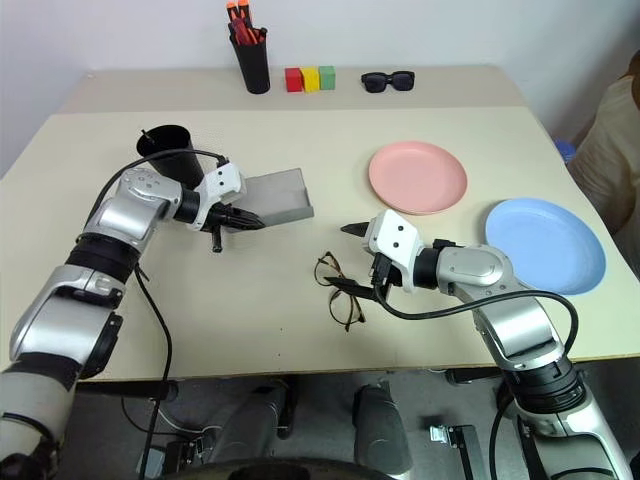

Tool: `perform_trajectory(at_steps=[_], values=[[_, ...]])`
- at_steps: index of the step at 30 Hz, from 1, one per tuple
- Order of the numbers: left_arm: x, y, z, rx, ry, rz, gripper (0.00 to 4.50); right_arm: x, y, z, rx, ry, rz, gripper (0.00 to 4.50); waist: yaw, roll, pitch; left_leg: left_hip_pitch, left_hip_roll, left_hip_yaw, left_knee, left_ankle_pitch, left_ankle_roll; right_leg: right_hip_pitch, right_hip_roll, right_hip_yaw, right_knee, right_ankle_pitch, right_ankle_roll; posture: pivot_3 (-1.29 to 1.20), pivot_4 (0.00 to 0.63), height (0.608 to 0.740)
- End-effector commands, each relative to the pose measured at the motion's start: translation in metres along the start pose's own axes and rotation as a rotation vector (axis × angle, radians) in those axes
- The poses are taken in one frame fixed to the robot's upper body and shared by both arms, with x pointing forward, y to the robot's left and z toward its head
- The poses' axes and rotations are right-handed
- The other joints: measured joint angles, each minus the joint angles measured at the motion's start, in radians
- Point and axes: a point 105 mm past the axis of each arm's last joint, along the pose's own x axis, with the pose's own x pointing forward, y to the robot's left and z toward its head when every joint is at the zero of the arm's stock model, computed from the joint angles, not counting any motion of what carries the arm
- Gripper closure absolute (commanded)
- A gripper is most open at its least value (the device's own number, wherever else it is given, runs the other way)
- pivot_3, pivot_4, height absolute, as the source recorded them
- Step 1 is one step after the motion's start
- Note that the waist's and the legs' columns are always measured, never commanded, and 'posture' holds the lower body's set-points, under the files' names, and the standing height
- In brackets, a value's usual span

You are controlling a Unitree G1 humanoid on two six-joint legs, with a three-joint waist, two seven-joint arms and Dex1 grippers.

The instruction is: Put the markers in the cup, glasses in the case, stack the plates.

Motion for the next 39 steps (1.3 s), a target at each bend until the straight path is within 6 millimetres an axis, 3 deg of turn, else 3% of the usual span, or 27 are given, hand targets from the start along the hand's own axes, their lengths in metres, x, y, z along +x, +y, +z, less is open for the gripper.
perform_trajectory(at_steps=[1,8,15,18,22,28,39], values=[[-0.014,-0.012,0.019,0.048,-0.079,-0.043,4.45,-0.005,-0.003,0.006,-0.032,-0.021,-0.006,0.00,-0.001,0.000,0.000,0.000,0.000,0.000,0.000,0.000,0.000,0.000,0.000,0.000,0.000,0.000,0.000,0.00,0.150,0.740],[-0.035,-0.061,0.006,0.086,-0.010,-0.176,4.45,-0.006,-0.001,0.000,0.005,0.012,0.036,0.00,-0.002,0.000,0.000,0.000,0.002,-0.001,0.000,0.000,0.000,0.000,0.000,0.000,0.000,0.000,0.000,0.00,0.150,0.740],[-0.043,-0.077,-0.008,0.085,0.054,-0.206,4.45,-0.006,-0.002,-0.020,0.129,0.121,0.015,0.00,0.004,0.001,0.000,0.000,0.001,-0.001,0.000,0.000,0.000,0.000,-0.001,0.000,-0.001,-0.002,-0.004,0.00,0.150,0.740],[-0.041,-0.074,-0.003,0.081,0.017,-0.184,3.56,-0.006,-0.006,-0.022,0.214,0.129,-0.007,0.00,0.003,0.001,0.000,0.000,0.001,-0.001,0.000,0.000,0.000,0.000,-0.001,0.000,0.000,-0.002,-0.004,0.00,0.150,0.740],[-0.037,-0.062,0.008,0.147,-0.043,-0.085,1.61,-0.008,-0.007,-0.024,0.312,0.154,-0.022,0.00,0.003,0.001,0.000,0.000,0.001,-0.001,0.000,0.000,0.000,0.000,-0.001,0.000,0.000,-0.002,-0.004,0.00,0.150,0.740],[-0.043,-0.057,0.025,0.174,-0.160,0.000,1.61,-0.007,-0.006,-0.020,0.486,0.133,-0.033,0.00,0.002,0.001,0.000,0.000,0.001,-0.001,0.000,0.000,0.000,0.000,-0.001,0.000,0.000,-0.002,-0.003,0.00,0.150,0.740],[-0.071,-0.104,0.013,0.127,-0.218,0.015,1.61,0.001,0.004,-0.026,0.647,0.216,-0.031,0.00,0.002,0.001,0.000,0.000,0.002,0.000,-0.001,0.000,0.000,-0.001,-0.001,0.001,-0.001,-0.002,-0.004,0.00,0.150,0.740]])
